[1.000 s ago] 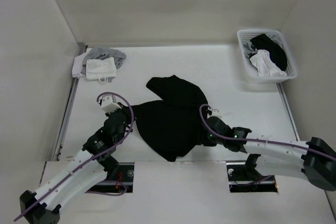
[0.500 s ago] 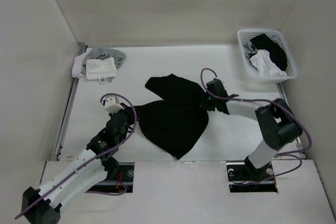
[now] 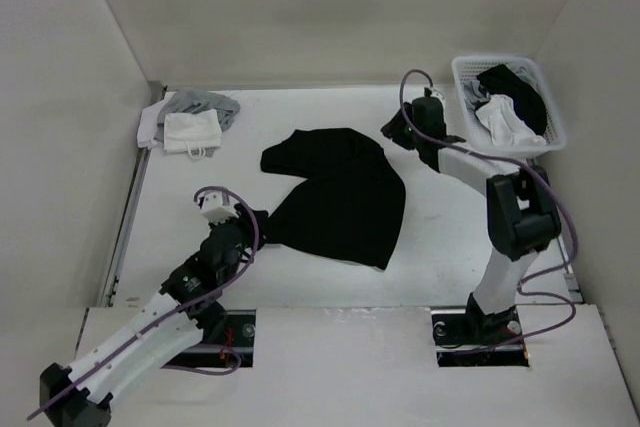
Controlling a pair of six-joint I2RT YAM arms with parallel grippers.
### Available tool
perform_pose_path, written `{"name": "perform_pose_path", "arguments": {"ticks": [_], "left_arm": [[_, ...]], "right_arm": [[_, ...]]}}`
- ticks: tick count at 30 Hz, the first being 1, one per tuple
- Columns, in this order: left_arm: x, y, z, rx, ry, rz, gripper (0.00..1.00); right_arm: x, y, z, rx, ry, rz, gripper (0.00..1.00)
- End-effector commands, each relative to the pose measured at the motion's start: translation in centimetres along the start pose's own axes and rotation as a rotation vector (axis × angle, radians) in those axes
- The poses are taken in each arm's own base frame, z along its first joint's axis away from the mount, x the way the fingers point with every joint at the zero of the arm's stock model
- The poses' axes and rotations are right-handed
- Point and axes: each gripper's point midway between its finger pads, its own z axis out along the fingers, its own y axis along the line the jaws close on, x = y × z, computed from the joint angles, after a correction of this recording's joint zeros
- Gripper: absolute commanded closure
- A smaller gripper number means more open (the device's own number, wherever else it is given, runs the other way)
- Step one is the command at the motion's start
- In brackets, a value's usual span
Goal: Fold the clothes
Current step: Flatten the tank top out
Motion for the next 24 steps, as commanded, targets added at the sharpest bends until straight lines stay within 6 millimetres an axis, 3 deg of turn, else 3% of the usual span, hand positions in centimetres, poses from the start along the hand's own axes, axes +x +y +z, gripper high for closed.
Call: {"name": "perform_pose_path", "arguments": {"ticks": [1, 2, 4, 6, 9, 11, 12, 14, 17, 24], "left_arm": [[1.7, 0.4, 0.5, -0.023, 0.043, 0.016, 0.6], [2.0, 0.8, 0.9, -0.052, 0.055, 0.017, 0.6], [2.4, 1.7, 1.5, -0.109, 0.067, 0.023, 0.6], [2.1, 2.8, 2.2, -0.178, 0.049, 0.006, 0.6], [1.7, 3.8, 2.9, -0.232, 0.029, -0.058, 0.59], [1.9, 4.0, 3.1, -0.237, 0.039, -0.077, 0.57], [1.8, 4.0, 3.2, -0.235, 0.041, -0.08, 0.55], [1.8, 4.2, 3.3, -0.234, 0.046, -0.083, 0.54], [1.6, 4.4, 3.8, -0.239, 0.043, -0.074, 0.51], [3.8, 3.8, 5.2, -0.206, 0.147, -0.028, 0.49]], "right_arm": [[2.9, 0.6, -5.0, -0.029, 0.011, -0.081, 0.57], [5.1, -0.2, -6.5, -0.02, 0.04, -0.093, 0.64], [9.9, -1.5, -9.7, -0.01, 0.106, -0.117, 0.87], [14.5, -2.7, -13.0, -0.002, 0.172, -0.126, 0.96], [19.7, -4.1, -17.4, 0.013, 0.231, -0.135, 0.94], [22.5, -5.8, -20.2, 0.056, 0.278, -0.135, 0.76], [23.2, -6.7, -21.2, 0.082, 0.29, -0.137, 0.65], [24.0, -8.1, -23.0, 0.121, 0.297, -0.123, 0.54], [24.5, -8.9, -24.5, 0.143, 0.313, -0.115, 0.51], [24.8, -9.3, -24.1, 0.198, 0.322, -0.144, 0.44]]}}
